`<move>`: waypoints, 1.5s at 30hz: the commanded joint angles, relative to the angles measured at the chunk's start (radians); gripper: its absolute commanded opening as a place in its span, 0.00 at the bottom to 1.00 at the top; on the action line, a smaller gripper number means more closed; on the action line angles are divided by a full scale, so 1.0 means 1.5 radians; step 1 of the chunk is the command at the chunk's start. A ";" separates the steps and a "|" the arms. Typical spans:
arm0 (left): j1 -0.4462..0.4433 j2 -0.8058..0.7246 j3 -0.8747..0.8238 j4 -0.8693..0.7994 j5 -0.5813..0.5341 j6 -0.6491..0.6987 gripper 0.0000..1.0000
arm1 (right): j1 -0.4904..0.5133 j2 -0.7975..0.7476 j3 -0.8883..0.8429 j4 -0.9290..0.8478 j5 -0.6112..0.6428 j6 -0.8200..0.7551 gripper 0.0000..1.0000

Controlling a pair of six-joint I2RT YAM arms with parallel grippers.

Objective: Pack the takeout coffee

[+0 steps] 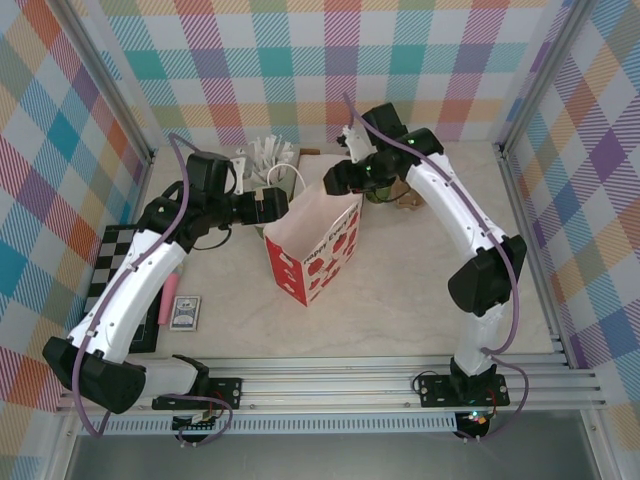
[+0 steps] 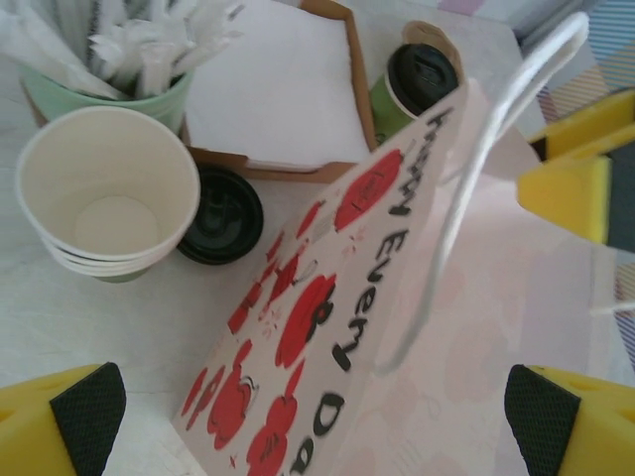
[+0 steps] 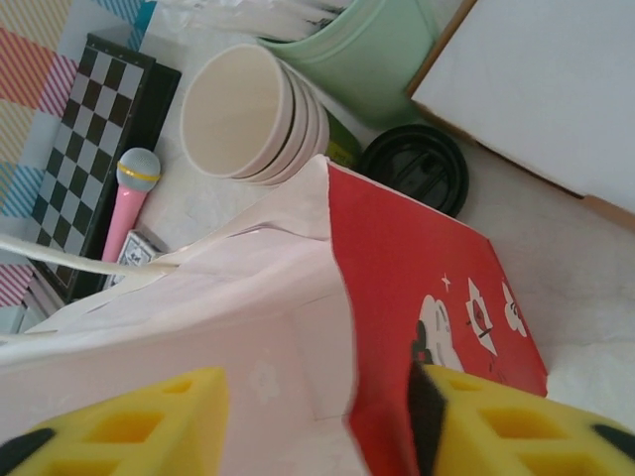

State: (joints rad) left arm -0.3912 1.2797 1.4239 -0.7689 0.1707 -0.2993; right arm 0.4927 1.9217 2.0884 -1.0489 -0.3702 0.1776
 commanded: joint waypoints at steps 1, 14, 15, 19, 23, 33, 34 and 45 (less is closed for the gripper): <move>0.000 -0.031 -0.022 0.025 -0.068 -0.018 1.00 | -0.011 -0.050 -0.006 0.005 0.026 0.044 0.63; 0.003 -0.096 -0.106 0.137 -0.186 -0.058 1.00 | -0.267 -0.158 -0.276 0.256 0.031 0.272 0.97; 0.003 -0.096 -0.108 0.141 -0.194 -0.060 1.00 | -0.281 -0.149 -0.291 0.277 0.029 0.284 1.00; 0.003 -0.098 -0.120 0.149 -0.234 -0.079 1.00 | -0.310 -0.071 -0.257 0.282 0.030 0.308 1.00; 0.004 -0.101 -0.134 0.156 -0.270 -0.103 1.00 | -0.329 0.039 -0.190 0.278 0.042 0.389 1.00; 0.005 -0.072 -0.138 0.160 -0.288 -0.140 1.00 | -0.317 0.188 -0.166 0.405 0.051 0.624 1.00; 0.005 -0.072 -0.139 0.160 -0.288 -0.142 1.00 | -0.317 0.200 -0.155 0.402 0.053 0.625 1.00; 0.006 -0.051 -0.133 0.154 -0.276 -0.157 1.00 | -0.312 0.231 -0.149 0.418 0.061 0.678 1.00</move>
State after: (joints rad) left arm -0.3893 1.1908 1.2213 -0.5461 -0.2405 -0.5171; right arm 0.0158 2.2707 1.8606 -0.4431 -0.2955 1.1530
